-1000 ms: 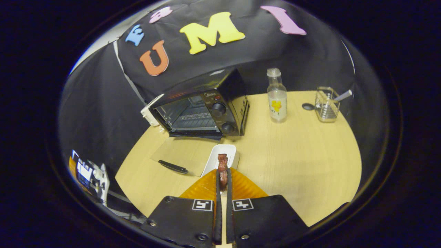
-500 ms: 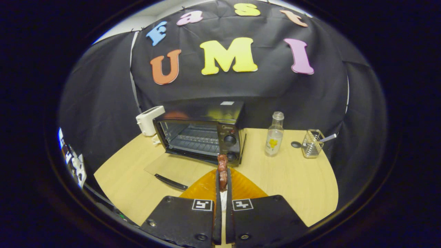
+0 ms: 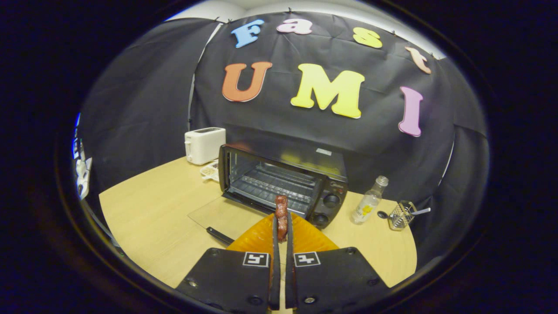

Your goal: Open the electric oven with the left hand, put the food in, and close the electric oven.

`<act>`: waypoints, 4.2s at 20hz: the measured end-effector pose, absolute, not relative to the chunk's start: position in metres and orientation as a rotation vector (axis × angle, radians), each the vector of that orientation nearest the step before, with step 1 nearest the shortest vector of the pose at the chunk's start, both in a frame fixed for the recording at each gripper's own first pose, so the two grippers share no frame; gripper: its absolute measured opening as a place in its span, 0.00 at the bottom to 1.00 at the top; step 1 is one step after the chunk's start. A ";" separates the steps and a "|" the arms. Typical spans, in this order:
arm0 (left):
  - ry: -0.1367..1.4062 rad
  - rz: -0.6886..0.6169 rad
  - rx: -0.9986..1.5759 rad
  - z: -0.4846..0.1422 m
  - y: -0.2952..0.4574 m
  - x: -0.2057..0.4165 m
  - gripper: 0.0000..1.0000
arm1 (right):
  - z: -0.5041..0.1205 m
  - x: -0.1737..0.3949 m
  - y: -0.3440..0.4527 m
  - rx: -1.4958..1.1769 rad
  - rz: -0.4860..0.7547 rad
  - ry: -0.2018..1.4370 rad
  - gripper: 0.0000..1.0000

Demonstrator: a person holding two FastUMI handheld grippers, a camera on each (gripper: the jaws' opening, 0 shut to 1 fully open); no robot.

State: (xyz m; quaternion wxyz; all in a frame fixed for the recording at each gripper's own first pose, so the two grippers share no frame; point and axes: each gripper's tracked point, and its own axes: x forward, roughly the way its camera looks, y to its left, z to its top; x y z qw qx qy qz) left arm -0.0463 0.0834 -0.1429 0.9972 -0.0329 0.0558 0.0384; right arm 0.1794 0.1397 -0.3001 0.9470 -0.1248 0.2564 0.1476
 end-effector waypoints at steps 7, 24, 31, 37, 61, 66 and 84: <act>0.125 0.135 -0.087 -0.158 0.115 -0.051 0.96 | -0.326 0.208 0.193 -0.131 0.276 0.499 0.08; 0.070 0.193 -0.054 -0.166 0.160 -0.040 0.96 | -0.399 0.362 0.217 0.682 0.099 0.487 0.07; 0.098 0.172 -0.067 -0.174 0.150 -0.024 0.96 | -0.423 0.383 0.209 0.801 0.046 0.499 0.08; 0.124 0.152 -0.070 -0.184 0.143 -0.023 0.96 | -0.433 0.385 0.193 0.580 -0.039 0.522 0.16; 0.186 0.067 -0.114 -0.188 0.081 -0.026 0.96 | -0.210 0.144 0.118 0.112 0.127 0.184 1.00; 0.195 0.023 -0.138 -0.198 0.056 0.004 0.96 | -0.157 0.091 0.086 0.072 0.136 0.097 0.96; 0.505 -0.093 -0.146 -0.353 -0.042 0.112 0.96 | -0.106 0.024 0.013 0.010 -0.002 0.038 0.96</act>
